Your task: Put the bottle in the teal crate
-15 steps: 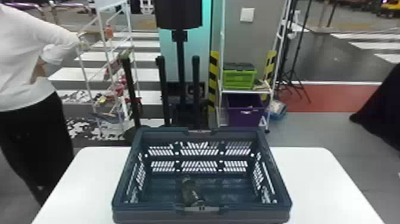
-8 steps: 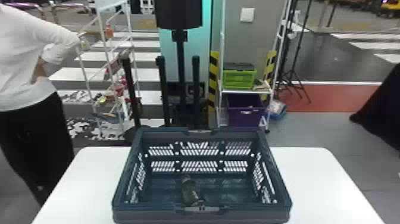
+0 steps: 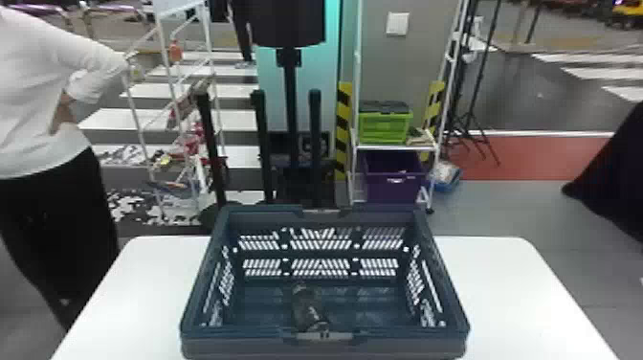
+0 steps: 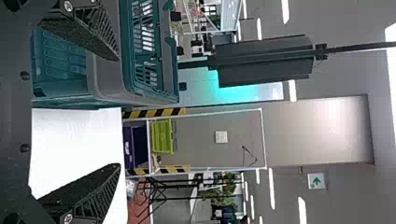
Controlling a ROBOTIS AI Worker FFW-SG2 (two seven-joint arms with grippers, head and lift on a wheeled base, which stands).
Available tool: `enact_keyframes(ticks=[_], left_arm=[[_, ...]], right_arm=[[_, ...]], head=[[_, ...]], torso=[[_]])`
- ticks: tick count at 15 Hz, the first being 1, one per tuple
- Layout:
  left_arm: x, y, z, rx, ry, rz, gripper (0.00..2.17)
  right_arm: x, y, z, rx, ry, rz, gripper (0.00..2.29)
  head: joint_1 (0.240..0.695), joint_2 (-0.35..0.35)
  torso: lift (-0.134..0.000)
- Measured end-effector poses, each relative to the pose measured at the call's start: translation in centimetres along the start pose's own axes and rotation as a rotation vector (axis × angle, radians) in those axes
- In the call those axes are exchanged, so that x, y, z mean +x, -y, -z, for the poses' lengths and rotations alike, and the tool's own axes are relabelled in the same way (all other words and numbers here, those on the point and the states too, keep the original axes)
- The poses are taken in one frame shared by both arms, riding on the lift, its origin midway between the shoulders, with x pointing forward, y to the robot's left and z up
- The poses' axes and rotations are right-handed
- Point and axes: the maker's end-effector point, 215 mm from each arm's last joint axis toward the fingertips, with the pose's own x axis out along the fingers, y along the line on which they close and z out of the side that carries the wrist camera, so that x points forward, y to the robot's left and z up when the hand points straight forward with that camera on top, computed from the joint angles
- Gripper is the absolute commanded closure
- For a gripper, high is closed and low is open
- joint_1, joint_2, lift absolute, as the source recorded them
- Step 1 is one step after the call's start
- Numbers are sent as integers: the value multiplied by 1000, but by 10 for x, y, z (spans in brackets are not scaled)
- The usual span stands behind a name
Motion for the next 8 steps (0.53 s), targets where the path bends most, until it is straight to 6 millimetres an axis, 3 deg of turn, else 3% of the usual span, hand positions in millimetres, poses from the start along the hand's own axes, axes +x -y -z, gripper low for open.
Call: enact_keyframes(ticks=[8], left_arm=[[0, -1, 1, 1, -1, -1, 134]], right_arm=[[0, 0, 0, 2, 0, 3, 83]], head=[[499, 0]], torso=[[0]])
